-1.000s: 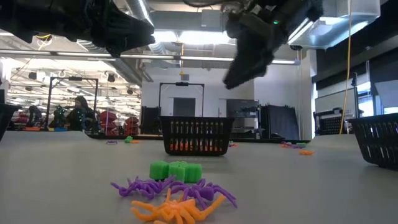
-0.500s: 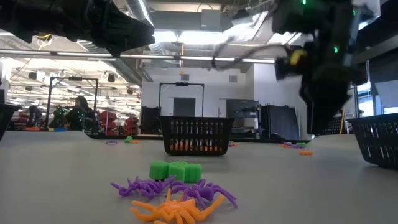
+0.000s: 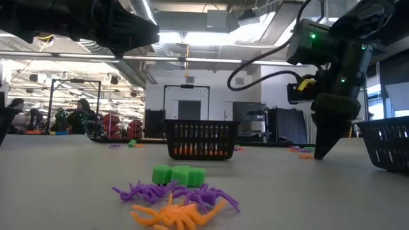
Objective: Sort Halloween decoration
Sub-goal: Put the orange spider toy into the top black bin
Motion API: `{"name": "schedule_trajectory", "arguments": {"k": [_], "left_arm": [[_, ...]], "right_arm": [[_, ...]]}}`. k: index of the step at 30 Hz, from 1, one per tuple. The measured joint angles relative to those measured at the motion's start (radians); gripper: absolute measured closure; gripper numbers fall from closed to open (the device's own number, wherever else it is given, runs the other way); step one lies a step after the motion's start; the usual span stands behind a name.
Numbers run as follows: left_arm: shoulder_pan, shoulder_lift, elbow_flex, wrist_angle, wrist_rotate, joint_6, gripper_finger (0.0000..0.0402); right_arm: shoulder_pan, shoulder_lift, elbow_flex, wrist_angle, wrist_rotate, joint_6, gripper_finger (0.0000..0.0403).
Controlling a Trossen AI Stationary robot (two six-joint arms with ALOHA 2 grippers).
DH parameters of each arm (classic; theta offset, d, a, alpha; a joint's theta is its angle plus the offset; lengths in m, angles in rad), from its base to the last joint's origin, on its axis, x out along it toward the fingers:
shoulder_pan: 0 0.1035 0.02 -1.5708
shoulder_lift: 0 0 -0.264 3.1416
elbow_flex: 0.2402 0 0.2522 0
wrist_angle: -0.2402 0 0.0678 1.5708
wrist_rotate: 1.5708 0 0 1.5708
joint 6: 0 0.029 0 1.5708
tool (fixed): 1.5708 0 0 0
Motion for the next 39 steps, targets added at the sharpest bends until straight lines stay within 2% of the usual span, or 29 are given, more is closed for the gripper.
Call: {"name": "schedule_trajectory", "arguments": {"k": [6, 16, 26, 31, 36, 39], "left_arm": [[0.0, 0.0, 0.0, 0.0, 0.0, 0.0, 0.024], [0.0, 0.0, 0.0, 0.0, 0.001, -0.001, 0.024], [0.0, 0.0, 0.0, 0.0, 0.001, -0.002, 0.024], [0.0, 0.0, 0.0, 0.0, 0.001, -0.002, 0.024], [0.0, 0.0, 0.0, 0.0, 0.001, -0.002, 0.024], [0.0, 0.0, 0.0, 0.0, 0.001, -0.002, 0.024]], "right_arm": [[-0.005, 0.003, -0.004, 0.059, -0.008, -0.059, 0.0264], [-0.006, 0.006, 0.013, 0.068, -0.025, -0.09, 0.0394], [-0.006, 0.01, 0.124, -0.06, -0.013, -0.135, 0.0399], [-0.005, 0.01, 0.193, -0.071, 0.007, -0.155, 0.0401], [-0.005, 0.009, 0.244, 0.067, 0.02, -0.236, 0.0402], [-0.005, 0.01, 0.246, 0.234, -0.046, -0.295, 0.0402]]}}
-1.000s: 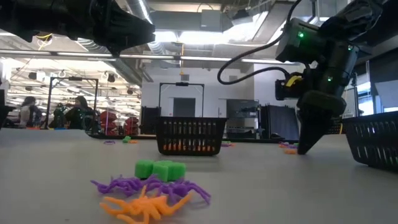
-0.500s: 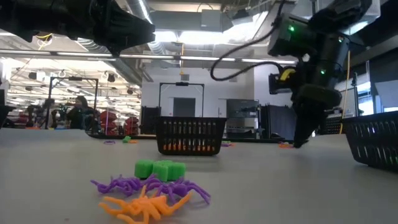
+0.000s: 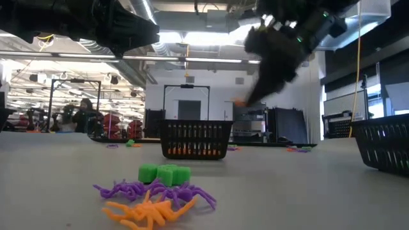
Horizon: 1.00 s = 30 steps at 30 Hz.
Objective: Sort Halloween decoration
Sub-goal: Put the orange spider toy into the top black bin, then put the violet spider toy into the bottom left black bin
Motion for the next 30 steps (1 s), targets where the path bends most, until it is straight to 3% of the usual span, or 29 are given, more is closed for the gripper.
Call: {"name": "schedule_trajectory", "arguments": {"k": [3, 8, 12, 19, 22, 25, 30], "left_arm": [[0.0, 0.0, 0.0, 0.0, 0.0, 0.0, 0.024], [0.0, 0.0, 0.0, 0.004, 0.0, 0.0, 0.024], [0.0, 0.0, 0.0, 0.005, 0.0, 0.0, 0.024], [0.0, 0.0, 0.0, 0.005, 0.0, 0.006, 0.024], [0.0, 0.0, 0.0, 0.005, 0.0, 0.007, 0.024], [0.0, 0.0, 0.0, 0.005, 0.0, 0.007, 0.024], [0.0, 0.0, 0.0, 0.005, 0.0, 0.008, 0.024]], "right_arm": [[0.0, 0.011, 0.001, 0.153, -0.076, -0.03, 0.0402], [0.0, 0.054, 0.001, 0.358, -0.089, -0.029, 0.0402], [0.0, 0.09, 0.001, 0.421, -0.126, -0.028, 0.0387], [0.0, 0.087, 0.001, 0.39, -0.11, -0.043, 0.0286], [0.0, 0.061, 0.001, 0.345, -0.03, -0.07, 0.0255], [-0.021, 0.014, 0.001, 0.242, 0.057, -0.087, 0.0245], [-0.105, -0.084, 0.001, 0.129, 0.015, -0.093, 0.0248]]}}
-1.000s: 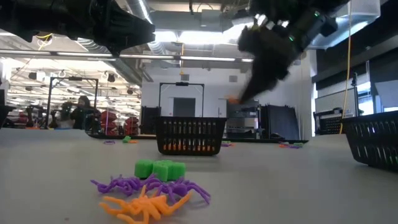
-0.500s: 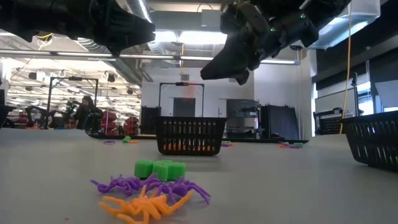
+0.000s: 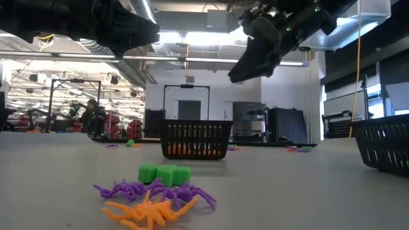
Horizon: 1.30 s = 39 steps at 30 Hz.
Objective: Sort Halloween decoration
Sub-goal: Put the violet spider toy into the bottom left black bin
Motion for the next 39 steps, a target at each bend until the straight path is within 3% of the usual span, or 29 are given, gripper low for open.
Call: {"name": "schedule_trajectory", "arguments": {"k": [3, 13, 20, 33, 39], "left_arm": [[0.0, 0.0, 0.0, 0.0, 0.0, 0.0, 0.024], [0.0, 0.0, 0.0, -0.002, 0.0, 0.001, 0.024], [0.002, 0.0, 0.0, -0.002, 0.001, 0.001, 0.024], [0.011, 0.0, 0.0, -0.002, 0.0, -0.01, 0.024], [0.011, 0.0, 0.0, -0.002, 0.0, -0.009, 0.024]], "right_arm": [[-0.055, -0.056, -0.024, -0.035, 0.0, -0.007, 0.0256], [-0.265, -0.159, -0.316, 0.167, 0.013, 0.084, 0.0272], [-0.388, -0.182, -0.467, 0.156, 0.207, 0.171, 0.0272], [-0.465, -0.182, -0.513, 0.023, 0.242, 0.283, 0.0272], [-0.464, -0.181, -0.513, -0.046, 0.153, 0.335, 0.0272]]}}
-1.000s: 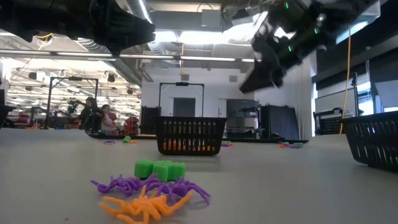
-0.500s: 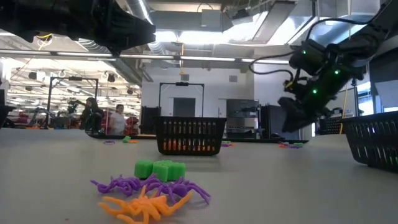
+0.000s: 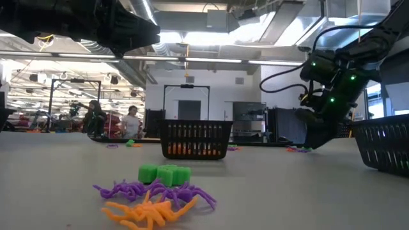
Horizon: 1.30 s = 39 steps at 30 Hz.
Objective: Sort Halloween decoration
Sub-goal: Put the violet spider toy into the bottom left black bin
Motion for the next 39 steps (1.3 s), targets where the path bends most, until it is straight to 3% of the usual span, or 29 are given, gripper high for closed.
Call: {"name": "schedule_trajectory", "arguments": {"k": [15, 19, 24, 39], "left_arm": [[0.0, 0.0, 0.0, 0.001, 0.0, -0.002, 0.024], [0.0, 0.0, 0.0, 0.001, 0.0, -0.019, 0.024], [0.0, 0.0, 0.0, 0.001, 0.0, -0.02, 0.024], [0.0, 0.0, 0.0, 0.0, 0.0, -0.018, 0.024]], "right_arm": [[0.0, 0.101, 0.004, 0.034, -0.009, 0.001, 0.0274], [0.0, 0.111, 0.003, 0.059, -0.012, -0.027, 0.0308], [0.0, 0.113, 0.003, 0.086, -0.025, -0.058, 0.039], [0.034, 0.045, -0.003, 0.066, -0.075, -0.084, 0.0401]]}}
